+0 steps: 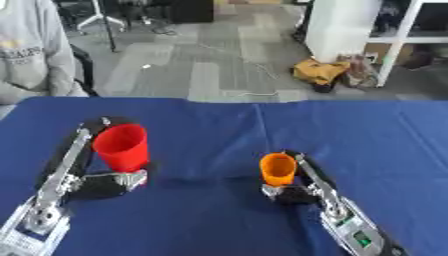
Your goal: Pour the contents of one cup into another cup.
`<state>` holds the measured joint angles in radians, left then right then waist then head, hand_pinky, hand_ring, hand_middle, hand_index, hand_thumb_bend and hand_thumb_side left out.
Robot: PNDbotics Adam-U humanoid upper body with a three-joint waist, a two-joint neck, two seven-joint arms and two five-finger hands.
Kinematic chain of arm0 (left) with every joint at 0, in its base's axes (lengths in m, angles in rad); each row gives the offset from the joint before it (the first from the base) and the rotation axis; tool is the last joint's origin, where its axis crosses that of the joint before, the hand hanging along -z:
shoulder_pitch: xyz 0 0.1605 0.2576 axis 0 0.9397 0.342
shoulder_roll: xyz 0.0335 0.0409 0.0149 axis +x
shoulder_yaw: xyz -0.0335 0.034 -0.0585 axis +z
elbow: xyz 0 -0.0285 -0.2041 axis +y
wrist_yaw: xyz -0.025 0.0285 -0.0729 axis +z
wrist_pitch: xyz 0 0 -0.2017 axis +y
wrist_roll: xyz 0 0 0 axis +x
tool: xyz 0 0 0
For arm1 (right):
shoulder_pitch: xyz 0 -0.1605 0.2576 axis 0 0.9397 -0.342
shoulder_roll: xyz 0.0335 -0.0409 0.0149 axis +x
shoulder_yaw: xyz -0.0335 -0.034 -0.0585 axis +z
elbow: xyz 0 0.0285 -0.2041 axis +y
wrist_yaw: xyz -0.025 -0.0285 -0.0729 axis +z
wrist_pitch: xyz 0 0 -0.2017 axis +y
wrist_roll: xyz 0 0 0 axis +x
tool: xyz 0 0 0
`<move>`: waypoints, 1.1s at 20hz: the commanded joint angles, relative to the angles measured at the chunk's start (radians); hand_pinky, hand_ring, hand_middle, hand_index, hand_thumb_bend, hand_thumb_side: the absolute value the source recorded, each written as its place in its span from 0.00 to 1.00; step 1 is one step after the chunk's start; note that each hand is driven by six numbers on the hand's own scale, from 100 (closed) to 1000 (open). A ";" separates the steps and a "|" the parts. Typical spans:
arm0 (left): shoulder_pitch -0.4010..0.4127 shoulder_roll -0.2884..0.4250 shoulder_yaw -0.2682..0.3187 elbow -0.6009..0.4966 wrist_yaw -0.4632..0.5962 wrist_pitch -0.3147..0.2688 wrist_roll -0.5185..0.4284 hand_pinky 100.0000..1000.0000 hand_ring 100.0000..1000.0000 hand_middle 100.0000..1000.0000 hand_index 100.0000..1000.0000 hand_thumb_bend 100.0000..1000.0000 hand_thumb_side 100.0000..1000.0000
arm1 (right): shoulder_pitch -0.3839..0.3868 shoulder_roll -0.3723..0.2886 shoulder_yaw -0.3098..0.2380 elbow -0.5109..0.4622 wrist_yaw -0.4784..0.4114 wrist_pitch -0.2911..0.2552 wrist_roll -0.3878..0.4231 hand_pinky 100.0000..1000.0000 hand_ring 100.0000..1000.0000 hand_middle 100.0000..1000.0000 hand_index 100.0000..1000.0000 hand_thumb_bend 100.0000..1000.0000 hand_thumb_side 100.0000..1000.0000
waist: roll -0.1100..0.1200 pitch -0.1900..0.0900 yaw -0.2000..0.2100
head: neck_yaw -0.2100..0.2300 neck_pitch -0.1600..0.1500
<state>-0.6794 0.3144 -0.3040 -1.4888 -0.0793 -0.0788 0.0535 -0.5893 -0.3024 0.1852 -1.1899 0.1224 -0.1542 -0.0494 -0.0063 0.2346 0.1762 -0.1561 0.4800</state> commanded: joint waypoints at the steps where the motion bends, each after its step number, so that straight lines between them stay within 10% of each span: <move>1: -0.018 0.005 0.006 -0.027 0.003 -0.001 0.004 0.33 0.27 0.29 0.66 0.54 0.00 | -0.020 -0.007 -0.006 -0.010 -0.013 0.003 -0.021 0.39 0.38 0.35 0.52 0.18 0.00 | 0.002 -0.015 0.001 | -0.004 -0.017; 14: 0.003 0.029 0.032 -0.079 0.001 0.011 -0.004 0.27 0.25 0.27 0.64 0.56 0.00 | -0.020 -0.036 -0.008 -0.111 -0.040 0.025 -0.076 0.37 0.35 0.31 0.49 0.15 0.00 | -0.001 -0.031 -0.005 | 0.001 -0.017; 22: -0.047 0.109 0.029 -0.113 0.012 0.039 -0.046 0.27 0.25 0.27 0.65 0.57 0.00 | -0.005 -0.049 0.087 -0.252 -0.085 0.039 0.016 0.37 0.35 0.32 0.49 0.15 0.00 | 0.001 -0.046 -0.009 | 0.008 -0.008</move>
<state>-0.7039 0.3862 -0.2830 -1.5772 -0.0733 -0.0428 0.0169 -0.5821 -0.3278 0.2614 -1.3966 0.0517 -0.1159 -0.0494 -0.0077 0.2101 0.1668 -0.1508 0.4732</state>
